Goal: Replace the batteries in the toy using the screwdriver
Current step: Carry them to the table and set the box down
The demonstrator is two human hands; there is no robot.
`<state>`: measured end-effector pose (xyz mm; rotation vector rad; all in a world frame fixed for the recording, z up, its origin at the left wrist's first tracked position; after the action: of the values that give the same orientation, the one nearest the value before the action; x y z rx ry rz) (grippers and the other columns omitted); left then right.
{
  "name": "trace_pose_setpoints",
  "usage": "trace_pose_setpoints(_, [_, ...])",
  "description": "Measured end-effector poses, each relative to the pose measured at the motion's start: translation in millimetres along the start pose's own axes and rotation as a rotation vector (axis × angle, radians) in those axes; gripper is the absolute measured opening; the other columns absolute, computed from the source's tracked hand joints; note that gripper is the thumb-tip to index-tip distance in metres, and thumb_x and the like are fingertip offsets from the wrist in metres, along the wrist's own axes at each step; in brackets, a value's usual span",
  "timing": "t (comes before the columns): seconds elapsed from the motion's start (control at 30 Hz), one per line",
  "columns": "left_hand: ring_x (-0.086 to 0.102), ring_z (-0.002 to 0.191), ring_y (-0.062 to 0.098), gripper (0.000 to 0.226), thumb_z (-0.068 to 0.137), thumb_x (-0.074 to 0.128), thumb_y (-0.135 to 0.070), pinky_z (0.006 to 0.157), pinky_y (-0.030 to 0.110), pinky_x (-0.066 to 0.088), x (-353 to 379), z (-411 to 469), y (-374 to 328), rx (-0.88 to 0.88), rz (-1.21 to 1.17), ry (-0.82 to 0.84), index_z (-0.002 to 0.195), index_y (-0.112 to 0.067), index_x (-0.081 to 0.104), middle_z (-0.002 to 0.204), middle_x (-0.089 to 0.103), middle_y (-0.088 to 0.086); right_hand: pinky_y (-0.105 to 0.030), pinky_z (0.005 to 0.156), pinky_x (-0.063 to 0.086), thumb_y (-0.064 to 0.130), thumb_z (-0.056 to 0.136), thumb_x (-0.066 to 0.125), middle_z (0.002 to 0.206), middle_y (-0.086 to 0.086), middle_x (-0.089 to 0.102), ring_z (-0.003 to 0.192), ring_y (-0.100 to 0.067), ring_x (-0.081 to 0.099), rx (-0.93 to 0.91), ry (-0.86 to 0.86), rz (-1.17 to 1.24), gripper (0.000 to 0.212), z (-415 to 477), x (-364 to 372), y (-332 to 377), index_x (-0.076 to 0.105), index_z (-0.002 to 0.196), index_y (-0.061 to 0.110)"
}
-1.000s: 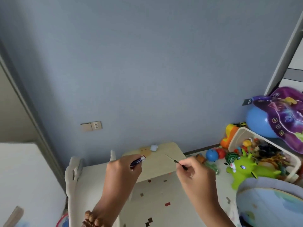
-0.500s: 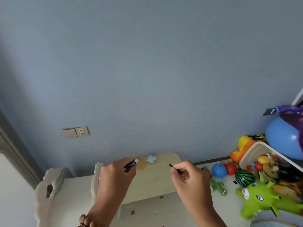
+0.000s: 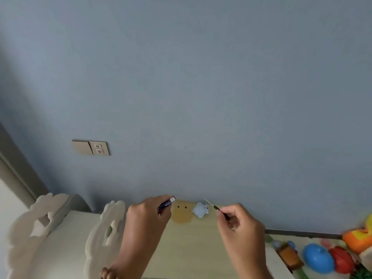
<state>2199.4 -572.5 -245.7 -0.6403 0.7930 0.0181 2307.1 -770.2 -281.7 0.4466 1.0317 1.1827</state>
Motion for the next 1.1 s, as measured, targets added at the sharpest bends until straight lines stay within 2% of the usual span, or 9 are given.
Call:
trace_pose_setpoints(0.13, [0.044, 0.050, 0.017, 0.023, 0.070, 0.081, -0.012, 0.048, 0.018, 0.035, 91.2, 5.0, 55.4, -0.018, -0.014, 0.038, 0.063, -0.023, 0.062, 0.046, 0.043, -0.004, -0.005, 0.057, 0.045, -0.004, 0.069, 0.085, 0.080, 0.018, 0.071, 0.061, 0.003, 0.065, 0.006, 0.008, 0.007, 0.026, 9.4, 64.4, -81.4, 0.071, 0.070, 0.018])
trace_pose_setpoints(0.27, [0.049, 0.045, 0.003, 0.014, 0.071, 0.081, -0.016, 0.047, 0.014, 0.038, 187.4, 3.6, 123.7, -0.015, -0.020, 0.054, 0.069, -0.026, 0.071, 0.045, 0.047, -0.015, 0.001, 0.058, 0.043, -0.010, 0.066, 0.085, 0.082, 0.018, 0.072, 0.059, 0.006, 0.065, 0.011, -0.009, 0.040, 0.028, 9.7, 129.1, -167.7, 0.072, 0.068, 0.015])
trace_pose_setpoints(0.37, [0.052, 0.043, 0.010, 0.004, 0.072, 0.071, -0.024, 0.042, 0.023, 0.041, 232.4, -5.7, 157.8, 0.012, -0.009, 0.047, 0.069, -0.025, 0.069, 0.050, 0.058, -0.007, 0.001, 0.057, 0.042, -0.013, 0.062, 0.086, 0.077, 0.016, 0.071, 0.054, 0.003, 0.062, 0.011, -0.017, 0.019, 0.034, 0.6, 156.0, -214.0, 0.072, 0.065, 0.017])
trace_pose_setpoints(0.47, [0.055, 0.043, 0.010, 0.004, 0.071, 0.069, -0.024, 0.048, 0.024, 0.044, 277.3, -15.0, 184.3, 0.025, -0.040, 0.004, 0.071, -0.027, 0.072, 0.053, 0.062, -0.007, 0.002, 0.057, 0.042, -0.013, 0.061, 0.087, 0.072, 0.015, 0.070, 0.053, 0.000, 0.062, 0.024, -0.037, 0.032, 0.035, -7.6, 183.2, -265.0, 0.072, 0.064, 0.019])
trace_pose_setpoints(0.63, [0.055, 0.050, 0.009, 0.009, 0.071, 0.077, -0.018, 0.050, 0.007, 0.035, 339.1, -44.1, 224.8, 0.038, 0.002, -0.027, 0.070, -0.025, 0.072, 0.054, 0.062, -0.011, -0.002, 0.059, 0.044, -0.005, 0.068, 0.085, 0.072, 0.016, 0.071, 0.060, -0.003, 0.066, 0.061, -0.020, 0.072, 0.030, -32.8, 226.6, -333.8, 0.072, 0.068, 0.022])
trace_pose_setpoints(0.8, [0.032, 0.047, 0.009, 0.020, 0.070, 0.081, -0.008, 0.046, 0.008, 0.016, 391.4, -84.2, 262.4, 0.042, 0.111, -0.047, 0.065, -0.021, 0.067, 0.048, 0.048, -0.002, -0.012, 0.060, 0.047, 0.005, 0.075, 0.083, 0.059, 0.013, 0.068, 0.066, -0.005, 0.067, 0.064, -0.023, 0.097, 0.023, -64.2, 252.8, -391.5, 0.071, 0.071, 0.025])
trace_pose_setpoints(0.93, [0.034, 0.046, 0.010, 0.021, 0.071, 0.081, -0.006, 0.047, 0.020, 0.025, 418.1, -115.0, 286.8, 0.022, 0.193, -0.006, 0.066, -0.021, 0.068, 0.049, 0.045, -0.005, -0.007, 0.061, 0.045, 0.005, 0.076, 0.082, 0.072, 0.019, 0.071, 0.067, -0.001, 0.067, 0.129, 0.019, 0.073, 0.024, -89.8, 256.4, -423.4, 0.070, 0.069, 0.024])
trace_pose_setpoints(1.03, [0.033, 0.047, 0.010, 0.020, 0.070, 0.082, -0.006, 0.044, 0.022, 0.026, 438.1, -130.5, 302.7, -0.004, 0.252, 0.090, 0.065, -0.019, 0.068, 0.050, 0.053, -0.004, -0.010, 0.061, 0.046, 0.006, 0.076, 0.082, 0.059, 0.016, 0.068, 0.066, -0.001, 0.067, 0.172, 0.078, -0.004, 0.024, -98.2, 261.2, -440.6, 0.070, 0.069, 0.026])
trace_pose_setpoints(1.1, [0.040, 0.046, 0.013, 0.018, 0.071, 0.083, -0.007, 0.038, 0.026, 0.030, 448.9, -134.3, 316.3, 0.008, 0.313, 0.107, 0.067, -0.018, 0.070, 0.051, 0.055, -0.005, -0.016, 0.061, 0.048, 0.007, 0.077, 0.082, 0.059, 0.018, 0.068, 0.066, -0.003, 0.067, 0.176, 0.089, -0.047, 0.024, -100.7, 268.6, -449.1, 0.069, 0.069, 0.026])
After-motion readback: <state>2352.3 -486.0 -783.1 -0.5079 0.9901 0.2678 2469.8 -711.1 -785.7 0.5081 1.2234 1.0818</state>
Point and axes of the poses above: each hand's wrist, its own z-axis towards the middle knuckle, its own x-axis out of the palm, y = z × x, the point moved 2 cm from there along z, towards the middle knuckle
